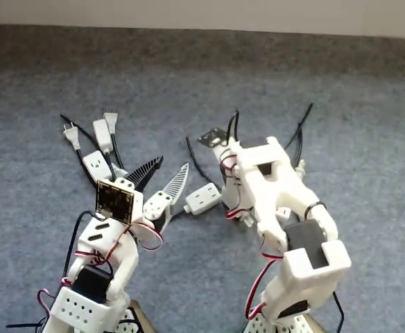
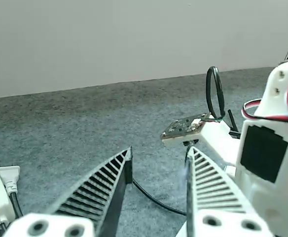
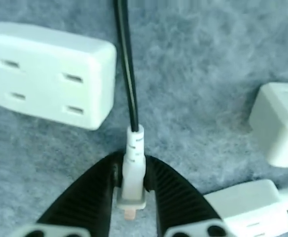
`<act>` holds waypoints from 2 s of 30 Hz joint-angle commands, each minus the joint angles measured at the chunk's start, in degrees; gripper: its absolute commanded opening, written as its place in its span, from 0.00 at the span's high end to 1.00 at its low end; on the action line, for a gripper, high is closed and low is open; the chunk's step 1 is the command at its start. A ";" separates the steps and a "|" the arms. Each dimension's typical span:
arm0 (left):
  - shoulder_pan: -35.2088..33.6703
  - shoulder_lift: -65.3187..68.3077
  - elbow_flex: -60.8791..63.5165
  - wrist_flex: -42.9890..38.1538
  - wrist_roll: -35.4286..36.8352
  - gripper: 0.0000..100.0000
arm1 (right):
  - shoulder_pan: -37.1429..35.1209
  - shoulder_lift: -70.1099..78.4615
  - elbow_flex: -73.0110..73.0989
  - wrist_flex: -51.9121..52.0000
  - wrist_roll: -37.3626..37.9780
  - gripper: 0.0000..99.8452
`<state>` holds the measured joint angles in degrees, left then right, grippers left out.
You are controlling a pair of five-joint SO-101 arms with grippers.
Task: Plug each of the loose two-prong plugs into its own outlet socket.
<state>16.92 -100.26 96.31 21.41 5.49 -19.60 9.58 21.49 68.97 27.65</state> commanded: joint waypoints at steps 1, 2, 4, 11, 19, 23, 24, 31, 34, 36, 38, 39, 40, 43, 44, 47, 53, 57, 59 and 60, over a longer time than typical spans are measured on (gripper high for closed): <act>0.66 -0.57 0.92 -0.26 0.00 0.81 | 0.40 -0.40 -11.12 5.85 0.26 0.99; 0.66 -0.57 0.92 -0.26 0.00 0.81 | 0.40 -0.40 -14.37 7.69 -0.70 0.99; 0.66 -0.57 0.92 -0.26 0.00 0.81 | 0.31 -0.40 -21.23 11.47 -2.20 0.99; 1.01 -0.66 0.31 -0.35 0.00 0.81 | 0.22 -0.31 -42.86 22.29 -2.64 0.99; 8.92 -0.66 -0.31 -2.73 0.00 0.81 | -2.68 -0.31 -59.74 28.79 -2.64 0.99; 15.87 -0.66 -1.80 -2.73 -0.09 0.81 | -6.73 -0.31 -64.75 30.81 -3.16 0.99; 16.75 -0.66 -2.33 -2.73 -0.09 0.81 | -7.52 -0.31 -65.71 31.08 -4.40 0.99; 18.24 -0.66 -5.85 -2.73 -0.09 0.81 | -10.51 -0.40 -68.79 31.43 -10.73 0.99; 18.24 -0.66 -6.73 -2.73 0.00 0.81 | -11.56 -0.92 -69.05 32.04 -12.92 0.99; 18.24 -0.66 -6.81 -2.73 0.09 0.81 | -12.44 -3.21 -68.70 32.04 -13.10 0.99; 18.24 -0.66 -6.90 -2.73 0.09 0.81 | -13.67 -6.81 -68.53 32.04 -13.01 0.99; 18.24 -0.66 -6.90 -2.73 0.09 0.81 | -14.11 -8.75 -68.18 32.04 -13.10 0.99; 18.24 -0.66 -6.90 -2.73 0.09 0.81 | -14.37 -10.77 -67.21 32.04 -13.10 0.99; 17.89 -0.66 -7.69 -2.73 0.18 0.81 | -14.55 -16.40 -61.76 31.87 -13.10 0.99; 17.89 -0.66 -8.04 -2.73 0.18 0.81 | -14.55 -18.33 -59.03 31.78 -13.10 0.99; 18.07 -0.66 -8.22 -2.73 0.18 0.81 | -14.29 -24.57 -49.54 29.58 -13.10 0.99; 18.33 -0.66 -8.22 -2.73 0.18 0.81 | -14.46 -42.59 -24.40 15.96 -13.10 0.99; 18.33 -0.66 -8.13 -2.73 0.18 0.81 | -14.02 -50.86 -5.49 3.38 -12.84 0.99; 18.33 -0.66 -8.04 -2.73 0.18 0.81 | -12.09 -51.30 0.40 -1.45 -12.75 0.99; 18.33 -0.66 -7.96 -2.73 0.18 0.81 | -11.30 -51.03 1.27 -3.47 -12.75 0.99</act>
<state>34.51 -100.44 90.42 20.00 5.49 -33.05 -39.30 16.84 72.75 15.08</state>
